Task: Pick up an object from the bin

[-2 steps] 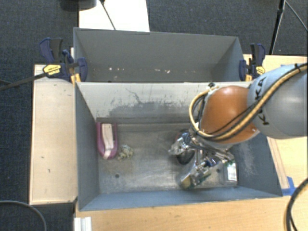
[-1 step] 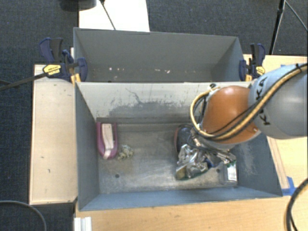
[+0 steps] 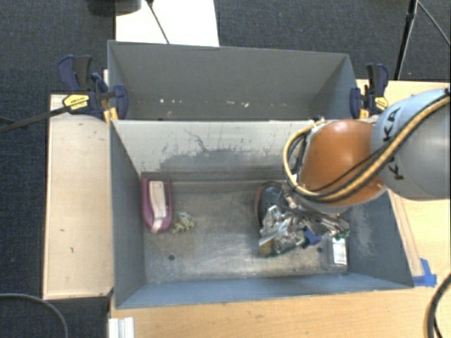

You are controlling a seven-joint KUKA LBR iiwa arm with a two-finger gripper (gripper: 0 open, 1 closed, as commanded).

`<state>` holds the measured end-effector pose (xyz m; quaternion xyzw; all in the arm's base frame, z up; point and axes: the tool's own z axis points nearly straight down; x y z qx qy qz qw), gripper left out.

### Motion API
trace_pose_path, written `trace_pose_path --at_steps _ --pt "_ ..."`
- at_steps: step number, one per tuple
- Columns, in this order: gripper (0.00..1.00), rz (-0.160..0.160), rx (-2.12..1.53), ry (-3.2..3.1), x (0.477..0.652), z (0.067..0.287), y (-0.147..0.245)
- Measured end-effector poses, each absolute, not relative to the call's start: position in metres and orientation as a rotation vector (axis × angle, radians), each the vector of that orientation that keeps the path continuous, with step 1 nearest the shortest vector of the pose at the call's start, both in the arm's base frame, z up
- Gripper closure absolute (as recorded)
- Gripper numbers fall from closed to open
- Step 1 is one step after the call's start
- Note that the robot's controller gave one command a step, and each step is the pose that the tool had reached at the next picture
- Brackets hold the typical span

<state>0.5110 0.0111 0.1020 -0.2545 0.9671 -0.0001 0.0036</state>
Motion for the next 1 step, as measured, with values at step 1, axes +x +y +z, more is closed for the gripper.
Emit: trace_pose_path --at_steps 1 --pt "1.00 0.000 -0.791 3.032 0.5121 0.1145 0.0115"
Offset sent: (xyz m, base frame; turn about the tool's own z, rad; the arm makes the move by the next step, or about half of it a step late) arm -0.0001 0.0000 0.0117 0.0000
